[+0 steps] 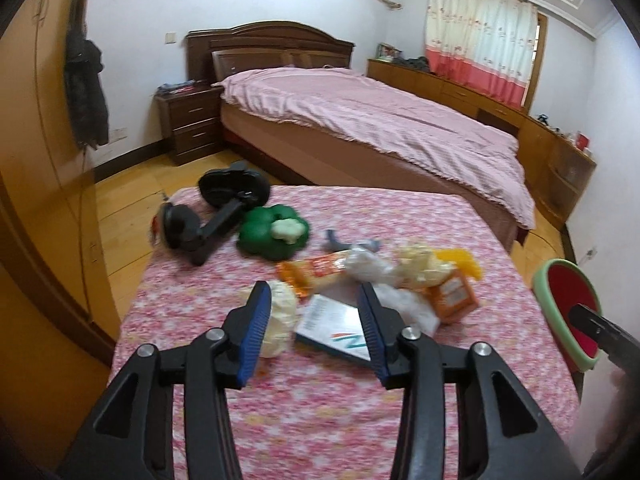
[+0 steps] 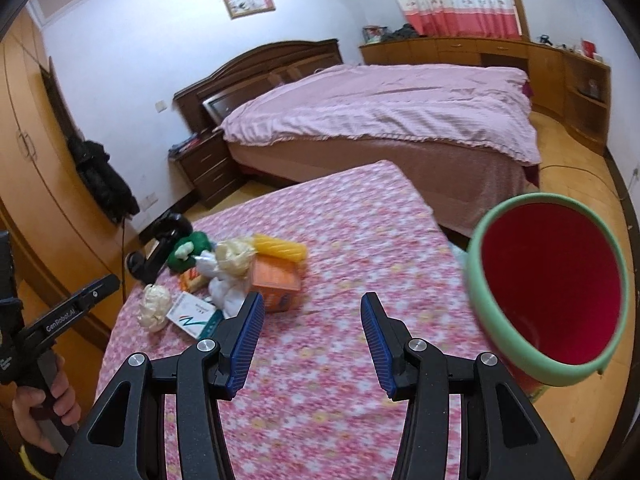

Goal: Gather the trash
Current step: 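Grasp the crumpled cream plastic bag with the left tool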

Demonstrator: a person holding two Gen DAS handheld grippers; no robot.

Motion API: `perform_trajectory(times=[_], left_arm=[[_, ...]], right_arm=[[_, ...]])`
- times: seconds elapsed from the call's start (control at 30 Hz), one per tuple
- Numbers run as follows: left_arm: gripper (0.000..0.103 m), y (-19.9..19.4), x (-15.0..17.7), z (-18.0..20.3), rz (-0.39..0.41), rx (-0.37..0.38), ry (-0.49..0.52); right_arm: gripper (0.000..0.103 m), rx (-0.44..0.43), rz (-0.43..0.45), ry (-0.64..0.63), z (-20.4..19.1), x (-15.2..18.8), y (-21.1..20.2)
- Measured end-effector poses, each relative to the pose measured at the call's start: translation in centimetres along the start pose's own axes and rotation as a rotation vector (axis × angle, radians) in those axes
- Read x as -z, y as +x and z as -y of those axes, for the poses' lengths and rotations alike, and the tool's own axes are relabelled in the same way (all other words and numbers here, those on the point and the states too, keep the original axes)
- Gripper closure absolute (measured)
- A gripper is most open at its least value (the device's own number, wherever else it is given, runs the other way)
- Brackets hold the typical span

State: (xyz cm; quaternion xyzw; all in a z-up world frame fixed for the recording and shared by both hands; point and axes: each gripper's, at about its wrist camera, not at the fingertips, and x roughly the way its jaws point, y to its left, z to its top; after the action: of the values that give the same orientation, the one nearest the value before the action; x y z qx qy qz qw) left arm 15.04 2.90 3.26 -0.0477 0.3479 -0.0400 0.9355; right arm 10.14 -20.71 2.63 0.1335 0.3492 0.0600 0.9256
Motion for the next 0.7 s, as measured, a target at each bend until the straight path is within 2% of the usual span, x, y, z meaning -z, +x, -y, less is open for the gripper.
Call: perform_trajectory(times=[0.07,0.1,0.37,0.47,0.6,0.7], left_arm=[[0.057,0.7,0.1,-0.9,-0.014,-0.014,-0.011],[0.057,1.2,0.2,-1.3,-0.022,-0.018,-0.020],[0.050,5.0,1.3,-2.9,-0.079,-0.063,-0.067],[0.050,6.6,1.7,-3.4,-0.113,-0.061,-0.085],[0.050,8.0,2.0,-4.0,-0.127,-0.074,-0.104],[0.049,8.8,2.2,-4.5,-0.134,-0.050,-0.124]], right_arm=[[0.034,-0.004,-0.004,-0.002,-0.6,0.0,1.0],[0.033,-0.006,-0.005,-0.004,-0.8,0.0,1.6],[0.033,-0.004,-0.058,0.002,-1.4,-0.2,6.4],[0.033,0.019,-0.084,0.009,-1.3,-0.1,8.4],[0.033,-0.003,-0.121,0.030,-1.1,-0.1,10.7],[0.032,-0.022,-0.129,0.027,-1.3,-0.1,11.8]])
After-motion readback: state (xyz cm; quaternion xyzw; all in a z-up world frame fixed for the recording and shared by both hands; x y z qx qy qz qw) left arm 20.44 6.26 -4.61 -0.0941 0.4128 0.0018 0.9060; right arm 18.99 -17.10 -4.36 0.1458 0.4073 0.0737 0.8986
